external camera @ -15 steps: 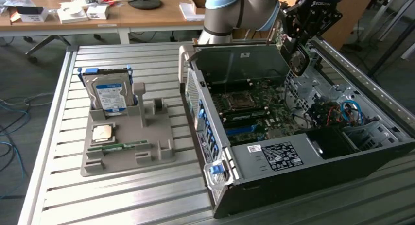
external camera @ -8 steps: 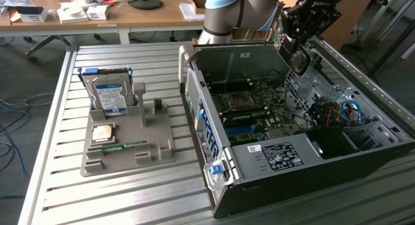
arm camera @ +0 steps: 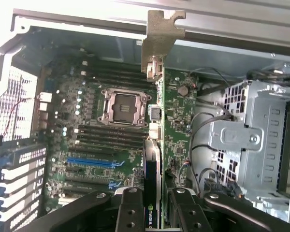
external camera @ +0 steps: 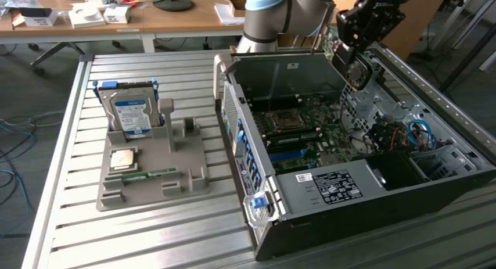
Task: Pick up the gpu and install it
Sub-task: 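Insert the gpu into the slot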
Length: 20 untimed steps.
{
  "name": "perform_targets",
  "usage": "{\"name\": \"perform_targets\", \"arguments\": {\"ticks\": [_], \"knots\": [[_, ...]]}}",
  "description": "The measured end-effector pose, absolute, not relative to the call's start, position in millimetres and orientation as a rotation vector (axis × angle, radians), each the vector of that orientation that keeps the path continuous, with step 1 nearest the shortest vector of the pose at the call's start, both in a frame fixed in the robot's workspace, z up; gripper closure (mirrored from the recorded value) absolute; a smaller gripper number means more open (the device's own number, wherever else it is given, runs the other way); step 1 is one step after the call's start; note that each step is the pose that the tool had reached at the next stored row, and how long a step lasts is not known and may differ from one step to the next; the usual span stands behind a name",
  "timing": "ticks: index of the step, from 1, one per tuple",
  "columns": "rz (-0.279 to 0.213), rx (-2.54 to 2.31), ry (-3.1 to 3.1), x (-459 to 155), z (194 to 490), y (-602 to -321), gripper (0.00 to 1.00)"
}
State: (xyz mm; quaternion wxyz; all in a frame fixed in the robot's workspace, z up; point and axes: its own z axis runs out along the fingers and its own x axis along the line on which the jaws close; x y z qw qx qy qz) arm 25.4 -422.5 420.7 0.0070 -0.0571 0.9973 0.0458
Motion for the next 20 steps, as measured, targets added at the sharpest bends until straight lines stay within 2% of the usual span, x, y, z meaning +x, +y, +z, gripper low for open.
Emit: {"name": "perform_targets", "arguments": {"ticks": [20], "knots": [[0.146, -0.614, 3.076, 25.4, 419.9, -422.5, 0.74]]}}
